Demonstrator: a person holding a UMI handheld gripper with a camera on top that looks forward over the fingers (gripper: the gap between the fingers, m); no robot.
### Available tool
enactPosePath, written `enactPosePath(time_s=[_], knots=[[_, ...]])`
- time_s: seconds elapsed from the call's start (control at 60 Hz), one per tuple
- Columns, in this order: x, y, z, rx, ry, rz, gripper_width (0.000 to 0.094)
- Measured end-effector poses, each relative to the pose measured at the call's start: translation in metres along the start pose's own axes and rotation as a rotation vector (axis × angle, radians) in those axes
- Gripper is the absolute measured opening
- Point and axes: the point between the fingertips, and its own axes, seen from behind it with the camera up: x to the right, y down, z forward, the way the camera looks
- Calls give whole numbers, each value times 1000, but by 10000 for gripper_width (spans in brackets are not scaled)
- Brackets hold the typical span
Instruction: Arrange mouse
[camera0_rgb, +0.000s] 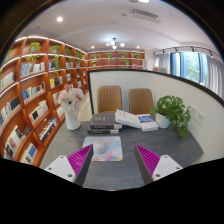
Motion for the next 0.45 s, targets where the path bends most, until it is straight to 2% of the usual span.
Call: enactPosePath(time_s=[0.45], knots=[[13,1,-28,33,11,22,827]])
